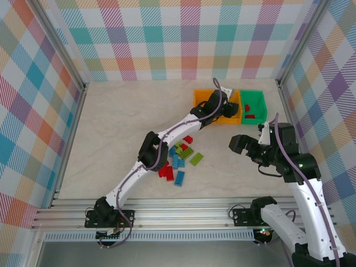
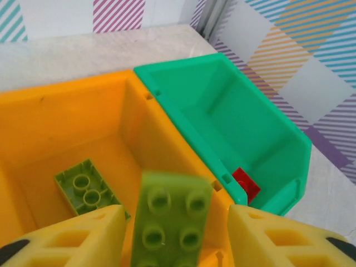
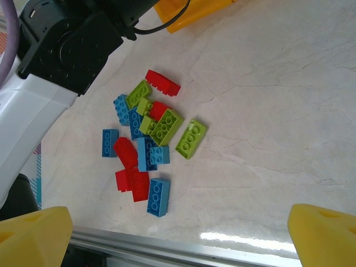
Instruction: Sort the legos into containers by color
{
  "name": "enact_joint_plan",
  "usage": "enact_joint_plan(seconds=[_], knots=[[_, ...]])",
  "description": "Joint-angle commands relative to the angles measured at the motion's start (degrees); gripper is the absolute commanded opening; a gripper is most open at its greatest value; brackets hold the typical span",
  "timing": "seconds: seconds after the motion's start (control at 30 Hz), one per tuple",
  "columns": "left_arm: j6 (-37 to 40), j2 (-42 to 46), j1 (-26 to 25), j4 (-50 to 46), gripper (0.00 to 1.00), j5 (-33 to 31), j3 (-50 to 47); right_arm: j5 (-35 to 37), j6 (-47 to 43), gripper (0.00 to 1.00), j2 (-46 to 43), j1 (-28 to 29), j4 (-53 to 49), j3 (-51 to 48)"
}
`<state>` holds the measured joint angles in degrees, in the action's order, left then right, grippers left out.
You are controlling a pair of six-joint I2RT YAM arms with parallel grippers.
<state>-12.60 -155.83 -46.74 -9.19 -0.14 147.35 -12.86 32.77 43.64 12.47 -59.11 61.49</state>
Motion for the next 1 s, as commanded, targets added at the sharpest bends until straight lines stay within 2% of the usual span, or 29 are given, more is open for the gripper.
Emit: enact_joint_plan(seconds=[0.0, 0.07, 0.2, 0.3, 0.37, 0.47, 0.57, 0.63, 0.73, 0.83, 0.97], knots=[[-0.1, 4.2, -0.3, 3.2, 0.59, -1.3, 2.9, -0.5, 1.1, 1.00, -0.7, 0.3, -1.1, -0.2], [-1.2, 6.4, -0.3, 0.2, 0.62, -2.7, 2.8, -0.4, 1.2, 1.00, -1.0, 0.3, -1.2, -0.5], [-5.6, 15.8, -0.3, -8.3, 0.59, -4.9, -2.6, 0.1, 1.4, 1.00, -1.5, 0.3, -1.4, -1.3], [-7.7, 29.6, -0.3, -7.2, 0.59, -7.9, -20.2, 0.4, 1.7, 1.00, -1.1, 0.2, -0.9, -2.3], [-9.0, 39.5, -0.2, -5.9, 0.59, -12.2, -33.6, -0.1, 1.8, 1.00, 0.0, 0.2, 0.1, -2.7], [-11.3, 52.2, 0.5, -11.6, 0.59, -17.4, -48.4, -2.0, 1.3, 1.00, 2.8, 0.3, 2.0, -2.9], [-15.0, 62.8, 2.7, -16.0, 0.59, -19.6, -62.5, -4.0, 1.2, 0.99, 6.0, 0.3, 4.2, -3.0], [-18.0, 68.5, 5.6, -18.3, 0.59, -18.1, -70.7, -5.6, 1.4, 0.99, 7.6, 0.2, 5.8, -3.0], [-20.4, 75.3, 11.0, -18.7, 0.60, -11.3, -82.1, -7.7, 2.2, 0.99, 9.4, 0.4, 7.8, -3.4], [-17.7, 74.2, 15.5, -22.6, 0.60, -2.7, -86.4, -10.0, 2.6, 0.99, 10.5, 1.3, 10.4, -4.2], [-16.5, 70.7, 17.5, -23.4, 0.62, -2.8, -89.6, -12.0, 0.8, 0.99, 13.2, 6.2, 11.5, -3.4]])
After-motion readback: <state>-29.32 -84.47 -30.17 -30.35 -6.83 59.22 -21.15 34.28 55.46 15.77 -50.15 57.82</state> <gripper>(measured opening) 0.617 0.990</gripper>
